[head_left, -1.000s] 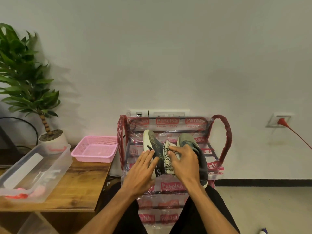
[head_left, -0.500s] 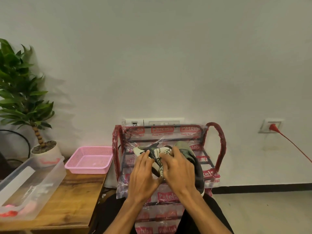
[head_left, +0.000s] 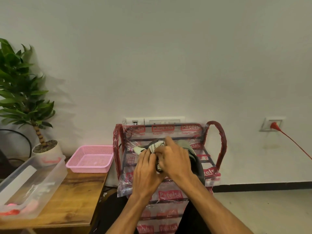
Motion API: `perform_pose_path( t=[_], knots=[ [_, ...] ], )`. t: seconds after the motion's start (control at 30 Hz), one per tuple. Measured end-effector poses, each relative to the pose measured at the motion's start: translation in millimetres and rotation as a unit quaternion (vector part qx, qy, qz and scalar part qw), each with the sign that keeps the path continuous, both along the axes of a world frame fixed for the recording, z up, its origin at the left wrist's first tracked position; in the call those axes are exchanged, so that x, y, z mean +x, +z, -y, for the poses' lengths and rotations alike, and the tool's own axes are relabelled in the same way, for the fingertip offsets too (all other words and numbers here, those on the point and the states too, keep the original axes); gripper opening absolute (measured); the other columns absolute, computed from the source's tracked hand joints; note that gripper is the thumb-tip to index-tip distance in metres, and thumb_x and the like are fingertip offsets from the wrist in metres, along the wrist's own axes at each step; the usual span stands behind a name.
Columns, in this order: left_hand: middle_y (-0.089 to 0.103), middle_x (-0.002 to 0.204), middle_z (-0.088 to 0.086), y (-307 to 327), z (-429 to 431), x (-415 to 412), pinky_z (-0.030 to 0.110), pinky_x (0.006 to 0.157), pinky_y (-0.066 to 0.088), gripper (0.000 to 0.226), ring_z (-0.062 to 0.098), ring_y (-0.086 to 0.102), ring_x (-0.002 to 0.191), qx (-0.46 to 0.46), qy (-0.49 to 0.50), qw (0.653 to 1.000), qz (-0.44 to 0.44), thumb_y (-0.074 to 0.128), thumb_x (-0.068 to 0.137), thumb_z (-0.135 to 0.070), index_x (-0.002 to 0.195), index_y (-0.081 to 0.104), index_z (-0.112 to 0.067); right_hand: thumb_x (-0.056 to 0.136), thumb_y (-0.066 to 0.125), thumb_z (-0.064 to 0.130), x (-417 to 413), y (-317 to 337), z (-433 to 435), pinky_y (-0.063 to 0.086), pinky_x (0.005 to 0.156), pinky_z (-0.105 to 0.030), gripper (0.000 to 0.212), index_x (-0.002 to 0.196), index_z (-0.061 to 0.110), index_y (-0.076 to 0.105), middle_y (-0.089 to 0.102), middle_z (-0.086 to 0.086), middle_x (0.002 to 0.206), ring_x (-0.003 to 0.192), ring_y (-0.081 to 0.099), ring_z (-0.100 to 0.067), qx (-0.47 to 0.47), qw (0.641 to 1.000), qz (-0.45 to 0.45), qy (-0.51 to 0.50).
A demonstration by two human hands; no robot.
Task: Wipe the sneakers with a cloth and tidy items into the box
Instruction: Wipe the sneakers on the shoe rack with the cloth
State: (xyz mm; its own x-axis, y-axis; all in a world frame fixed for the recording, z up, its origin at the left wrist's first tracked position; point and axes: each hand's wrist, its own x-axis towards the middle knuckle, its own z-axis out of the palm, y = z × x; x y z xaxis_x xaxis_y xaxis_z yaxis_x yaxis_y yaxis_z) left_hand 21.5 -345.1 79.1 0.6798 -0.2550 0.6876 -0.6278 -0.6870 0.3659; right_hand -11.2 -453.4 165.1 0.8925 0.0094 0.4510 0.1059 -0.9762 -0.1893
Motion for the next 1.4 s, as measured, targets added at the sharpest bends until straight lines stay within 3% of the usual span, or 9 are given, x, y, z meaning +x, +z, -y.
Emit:
perform_pose_path(
  t=[0.1, 0.23, 0.37, 0.53, 0.67, 0.87, 1.1, 1.23, 1.4],
  knots=[
    [0.058, 0.126, 0.012, -7, 0, -4, 0.045, 0.100, 0.048, 0.058, 0.028, 0.053, 0.124, 0.013, 0.011, 1.000, 0.000, 0.081, 0.071, -0.039, 0.109, 0.049, -0.011, 0.098, 0.055, 0.028, 3, 5, 3, 0.037, 0.062, -0.027, 0.023, 0.116, 0.028, 0.070, 0.052, 0.002, 0.111, 0.081, 0.061, -0.018, -0.016, 1.000, -0.023, 0.012],
    [0.057, 0.128, 0.013, -4, 2, -3, 0.046, 0.096, 0.051, 0.059, 0.028, 0.051, 0.125, -0.017, 0.021, 0.999, -0.022, 0.081, 0.071, -0.044, 0.107, 0.045, -0.016, 0.097, 0.058, 0.026, 13, 12, 0, 0.047, 0.065, -0.029, 0.021, 0.112, 0.021, 0.071, 0.055, -0.001, 0.113, 0.084, 0.061, -0.017, -0.046, 0.999, -0.006, 0.003],
    [0.059, 0.125, 0.013, 3, 1, -7, 0.047, 0.091, 0.053, 0.074, 0.028, 0.058, 0.118, -0.028, 0.011, 0.999, -0.019, 0.084, 0.068, -0.040, 0.123, 0.041, -0.014, 0.092, 0.065, 0.022, 5, 14, -5, 0.054, 0.067, -0.033, 0.014, 0.103, 0.018, 0.072, 0.054, -0.001, 0.110, 0.080, 0.062, -0.019, -0.069, 0.997, -0.042, 0.001],
    [0.059, 0.122, 0.010, 3, 3, -5, 0.045, 0.090, 0.053, 0.069, 0.027, 0.056, 0.117, -0.036, 0.016, 0.998, -0.045, 0.080, 0.072, -0.044, 0.120, 0.041, -0.015, 0.091, 0.065, 0.020, 6, 26, -3, 0.052, 0.069, -0.035, 0.012, 0.099, 0.012, 0.070, 0.055, -0.005, 0.107, 0.083, 0.062, -0.023, -0.103, 0.994, -0.042, 0.004],
    [0.057, 0.129, 0.011, 2, 7, -14, 0.046, 0.094, 0.052, 0.081, 0.028, 0.054, 0.123, -0.044, 0.032, 0.997, -0.063, 0.080, 0.071, -0.047, 0.130, 0.034, -0.017, 0.093, 0.063, 0.020, 15, 25, -17, 0.052, 0.065, -0.036, 0.011, 0.094, 0.012, 0.069, 0.058, -0.005, 0.105, 0.079, 0.061, -0.024, -0.124, 0.992, -0.031, 0.011],
    [0.058, 0.117, 0.000, 4, 3, -13, 0.041, 0.082, 0.056, 0.067, 0.021, 0.060, 0.106, -0.090, 0.027, 0.993, -0.076, 0.076, 0.072, -0.052, 0.121, 0.041, -0.021, 0.091, 0.063, 0.013, 7, 34, -16, 0.047, 0.066, -0.037, 0.007, 0.096, 0.009, 0.066, 0.055, -0.006, 0.113, 0.086, 0.063, -0.027, -0.154, 0.986, -0.061, 0.020],
    [0.049, 0.137, 0.004, -7, 9, -15, 0.043, 0.096, 0.051, 0.081, 0.023, 0.049, 0.129, -0.054, 0.023, 0.995, -0.085, 0.077, 0.073, -0.048, 0.134, 0.031, -0.021, 0.090, 0.062, 0.015, -3, 43, 4, 0.052, 0.073, -0.039, 0.012, 0.102, 0.012, 0.063, 0.058, -0.003, 0.115, 0.089, 0.064, -0.027, -0.206, 0.971, -0.101, 0.061],
    [0.050, 0.138, 0.012, -5, 9, -18, 0.046, 0.099, 0.049, 0.087, 0.027, 0.046, 0.132, -0.033, 0.034, 0.997, -0.057, 0.084, 0.068, -0.043, 0.133, 0.031, -0.019, 0.090, 0.065, 0.019, -10, 53, 16, 0.056, 0.078, -0.038, 0.014, 0.103, 0.013, 0.064, 0.060, -0.003, 0.108, 0.086, 0.065, -0.021, -0.183, 0.979, -0.085, 0.017],
    [0.050, 0.139, 0.011, -3, 9, -15, 0.045, 0.101, 0.048, 0.082, 0.027, 0.043, 0.134, -0.038, 0.034, 0.997, -0.065, 0.083, 0.070, -0.042, 0.130, 0.031, -0.022, 0.091, 0.067, 0.025, -7, 50, 17, 0.056, 0.068, -0.033, 0.012, 0.101, 0.021, 0.073, 0.055, 0.002, 0.110, 0.080, 0.062, -0.015, -0.107, 0.994, -0.020, 0.002]
  ],
)
